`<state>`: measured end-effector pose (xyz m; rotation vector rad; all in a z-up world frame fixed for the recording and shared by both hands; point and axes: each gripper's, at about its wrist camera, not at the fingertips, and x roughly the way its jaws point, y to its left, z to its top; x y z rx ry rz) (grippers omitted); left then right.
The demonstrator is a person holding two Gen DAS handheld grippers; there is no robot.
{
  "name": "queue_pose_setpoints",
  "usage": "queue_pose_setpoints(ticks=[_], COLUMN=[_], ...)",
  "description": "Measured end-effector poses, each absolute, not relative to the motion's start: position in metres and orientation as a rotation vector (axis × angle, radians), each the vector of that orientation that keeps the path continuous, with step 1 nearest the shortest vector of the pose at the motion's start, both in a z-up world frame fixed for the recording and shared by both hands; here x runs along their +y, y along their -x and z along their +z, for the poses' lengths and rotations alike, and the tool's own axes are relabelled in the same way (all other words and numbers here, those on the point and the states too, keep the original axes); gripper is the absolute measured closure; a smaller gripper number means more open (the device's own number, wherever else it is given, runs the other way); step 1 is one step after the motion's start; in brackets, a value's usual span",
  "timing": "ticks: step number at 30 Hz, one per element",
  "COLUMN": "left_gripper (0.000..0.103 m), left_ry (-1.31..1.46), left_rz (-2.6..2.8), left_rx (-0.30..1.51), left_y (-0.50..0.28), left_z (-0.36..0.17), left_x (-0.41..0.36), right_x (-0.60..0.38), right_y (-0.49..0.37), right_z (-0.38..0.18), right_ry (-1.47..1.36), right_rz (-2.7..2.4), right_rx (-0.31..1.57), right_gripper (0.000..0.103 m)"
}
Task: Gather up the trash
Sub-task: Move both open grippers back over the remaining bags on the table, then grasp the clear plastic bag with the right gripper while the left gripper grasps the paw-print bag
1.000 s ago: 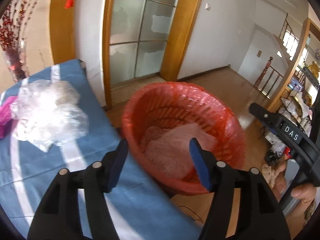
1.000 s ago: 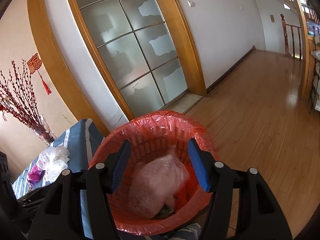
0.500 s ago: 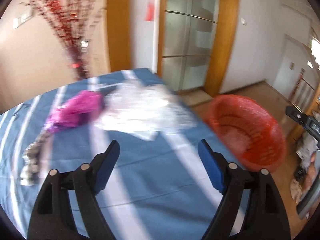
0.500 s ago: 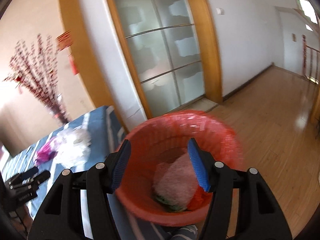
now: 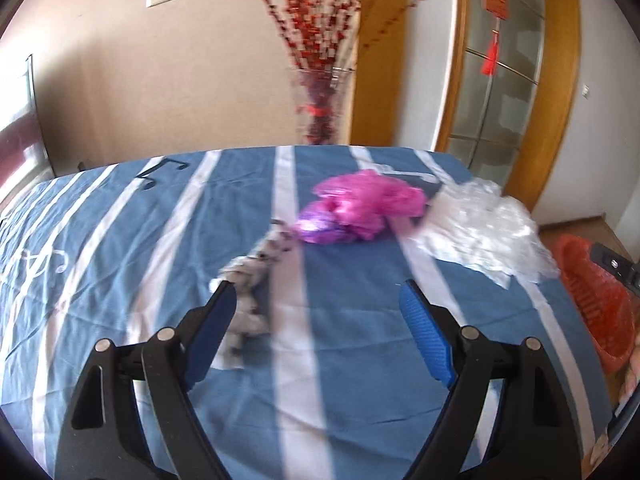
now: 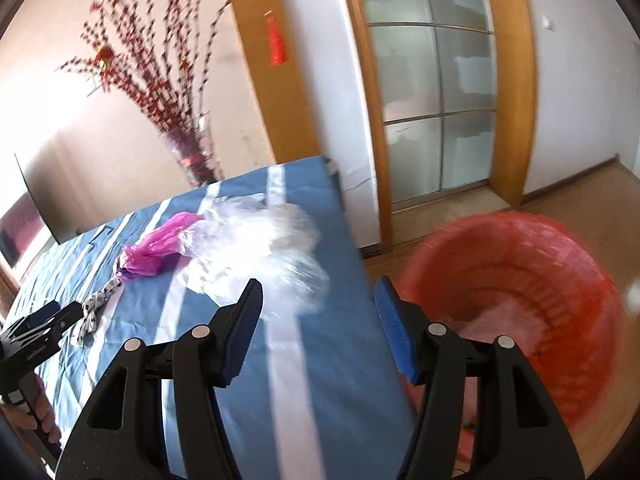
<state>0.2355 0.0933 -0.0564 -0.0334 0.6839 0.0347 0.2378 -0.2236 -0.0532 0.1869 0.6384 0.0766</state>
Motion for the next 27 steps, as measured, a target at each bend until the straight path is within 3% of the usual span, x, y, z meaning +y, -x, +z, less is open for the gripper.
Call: queue_pose_setpoints(ticks=[13,15,19,24,27], left_gripper=[0.021,0.021,0.021,0.022,0.029], left_ry=[0.037,0.04,0.031,0.046,0.06], left_rz=[0.122,0.128,0.142,0.156,0.154], left_rx=[0.703,0.71,0.729,0.737,0.754], left_y=[-0.249,-0.253,-0.258,-0.259,-0.262], left_z=[-0.068,-0.071,-0.078,-0.082,-0.084], left_x=[0.143,0.146,0.149,0.154,0.156], right_x=[-0.188,-0.185,-0.18,-0.184,-0.188], right_y=[-0.31,-0.31,-0.308,-0.287,-0.27], right_z=[-0.091,-0.095,-0.097,-0.084,-0.076], right_ry=[-0.16,-0.151,-0.136,-0.174,-0.184], right_rz=[0.066,0.075,0.098,0.121,0.118], right_rx=[0.771,0.783,0.794,0.721,0.68], right_gripper=[0.044,0.052,0.09,0.094,0.094])
